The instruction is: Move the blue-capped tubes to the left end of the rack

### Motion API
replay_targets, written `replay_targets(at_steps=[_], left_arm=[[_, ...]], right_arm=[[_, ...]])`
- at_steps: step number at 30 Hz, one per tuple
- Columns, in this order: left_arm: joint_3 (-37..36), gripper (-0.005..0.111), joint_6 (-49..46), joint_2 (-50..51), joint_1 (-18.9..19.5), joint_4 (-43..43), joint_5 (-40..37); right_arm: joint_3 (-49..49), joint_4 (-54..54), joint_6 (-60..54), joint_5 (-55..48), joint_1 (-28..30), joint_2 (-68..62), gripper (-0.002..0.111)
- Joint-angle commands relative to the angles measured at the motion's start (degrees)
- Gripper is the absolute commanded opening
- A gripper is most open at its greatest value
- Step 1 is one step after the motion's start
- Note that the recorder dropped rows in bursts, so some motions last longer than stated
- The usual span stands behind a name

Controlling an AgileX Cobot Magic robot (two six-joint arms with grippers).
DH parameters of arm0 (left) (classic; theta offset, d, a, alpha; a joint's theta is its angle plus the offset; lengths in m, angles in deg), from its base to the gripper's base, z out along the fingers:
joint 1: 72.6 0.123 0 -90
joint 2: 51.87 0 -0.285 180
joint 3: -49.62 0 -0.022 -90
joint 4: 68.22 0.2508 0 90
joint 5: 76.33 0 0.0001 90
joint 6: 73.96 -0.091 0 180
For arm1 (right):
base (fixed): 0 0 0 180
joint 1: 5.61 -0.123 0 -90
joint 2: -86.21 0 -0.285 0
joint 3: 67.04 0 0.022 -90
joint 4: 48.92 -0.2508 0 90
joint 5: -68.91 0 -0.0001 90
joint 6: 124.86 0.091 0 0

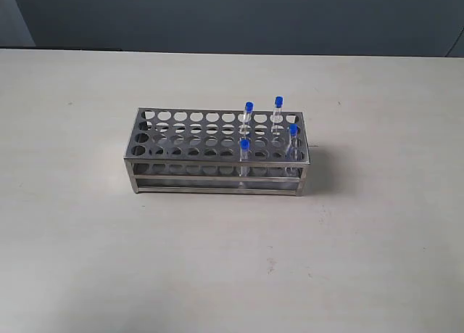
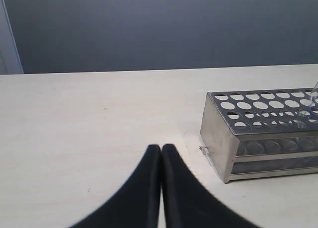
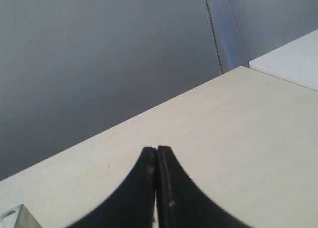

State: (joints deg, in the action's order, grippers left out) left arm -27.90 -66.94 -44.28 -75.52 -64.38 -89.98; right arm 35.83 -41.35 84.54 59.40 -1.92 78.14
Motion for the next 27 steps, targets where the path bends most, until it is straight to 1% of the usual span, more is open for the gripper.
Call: replay_targets(at_steps=[1, 5, 11, 18, 23, 25, 27], left_arm=[[0.3, 0.001, 0.04, 0.2, -0.62, 0.06, 0.4], [0.3, 0.001, 0.04, 0.2, -0.62, 0.06, 0.4], [0.3, 0.001, 0.04, 0.2, -0.62, 0.06, 0.4], [0.3, 0.001, 0.04, 0.2, -0.62, 0.06, 0.4], [0.3, 0.001, 0.04, 0.2, -0.62, 0.06, 0.4], [0.3, 0.001, 0.04, 0.2, -0.62, 0.06, 0.4], [0.3, 0.001, 0.04, 0.2, -0.62, 0.06, 0.4]], right_arm=[[-0.08, -12.2, 5.11, 9.08, 0.28, 0.28, 0.0], [-0.08, -24.65, 6.16, 15.3, 0.28, 0.28, 0.0], [-0.08, -34.97, 6.74, 23.68, 0.28, 0.28, 0.0], [-0.08, -34.86, 10.12, 23.94, 0.28, 0.28, 0.0], [-0.08, -34.6, 10.04, 32.94, 0.28, 0.28, 0.0], [-0.08, -31.52, 10.04, 34.92, 0.28, 0.28, 0.0], [-0.08, -25.41, 10.04, 31.95, 0.28, 0.28, 0.0]])
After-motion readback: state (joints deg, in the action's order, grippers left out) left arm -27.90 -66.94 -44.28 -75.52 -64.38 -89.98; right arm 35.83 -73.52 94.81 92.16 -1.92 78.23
